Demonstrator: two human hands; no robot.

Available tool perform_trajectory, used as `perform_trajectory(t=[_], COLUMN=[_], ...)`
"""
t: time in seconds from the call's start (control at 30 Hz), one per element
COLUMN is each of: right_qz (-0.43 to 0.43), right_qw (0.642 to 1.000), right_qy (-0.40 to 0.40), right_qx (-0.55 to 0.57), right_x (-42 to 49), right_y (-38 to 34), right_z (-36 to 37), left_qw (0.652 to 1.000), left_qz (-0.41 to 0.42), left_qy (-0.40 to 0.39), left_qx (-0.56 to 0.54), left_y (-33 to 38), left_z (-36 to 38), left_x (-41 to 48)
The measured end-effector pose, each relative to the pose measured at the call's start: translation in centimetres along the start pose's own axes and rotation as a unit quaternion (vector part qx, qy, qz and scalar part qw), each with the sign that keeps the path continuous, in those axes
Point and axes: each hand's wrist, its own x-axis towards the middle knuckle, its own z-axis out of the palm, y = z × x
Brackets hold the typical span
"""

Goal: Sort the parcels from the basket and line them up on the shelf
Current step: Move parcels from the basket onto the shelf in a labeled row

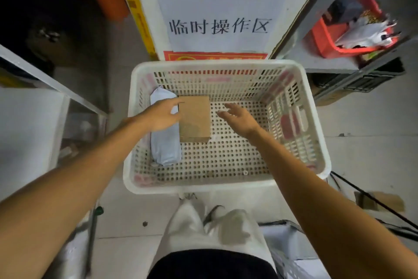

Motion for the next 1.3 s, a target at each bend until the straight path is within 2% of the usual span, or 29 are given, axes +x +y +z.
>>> perform_trajectory(t=[0.17, 0.33, 0.53, 0.63, 0.7, 0.8, 1.07, 1.3], right_qz=[0.040, 0.070, 0.097, 0.089, 0.092, 0.098, 0.159, 0.174], right_qw=[0.998, 0.994, 0.990, 0.989, 0.987, 0.983, 0.982, 0.971], right_qy=[-0.049, -0.070, -0.100, -0.102, -0.100, -0.095, 0.004, -0.022], right_qx=[0.017, 0.041, 0.035, 0.052, 0.083, 0.125, 0.098, 0.161], right_x=[5.5, 13.9, 21.0, 23.0, 23.6, 23.2, 20.2, 19.9], right_y=[1.7, 6.5, 13.3, 14.7, 15.5, 16.3, 19.7, 22.1], right_z=[1.6, 4.5, 8.9, 10.0, 10.2, 10.5, 6.9, 6.2], left_qw=[0.996, 0.992, 0.996, 0.989, 0.982, 0.981, 0.992, 0.994], left_qz=[-0.073, -0.103, -0.069, -0.082, -0.088, -0.072, -0.002, -0.008], left_qy=[-0.024, 0.011, -0.005, 0.026, 0.050, 0.080, 0.062, 0.096], left_qx=[-0.049, -0.073, 0.055, 0.118, 0.161, 0.163, 0.106, 0.046], left_y=[-3.9, -7.2, -9.6, -10.3, -10.4, -10.3, -6.0, -5.7], left_z=[2.7, 7.7, 15.0, 17.1, 18.8, 20.7, 24.1, 25.0], left_x=[4.4, 10.1, 15.8, 17.3, 17.7, 17.4, 16.6, 16.8])
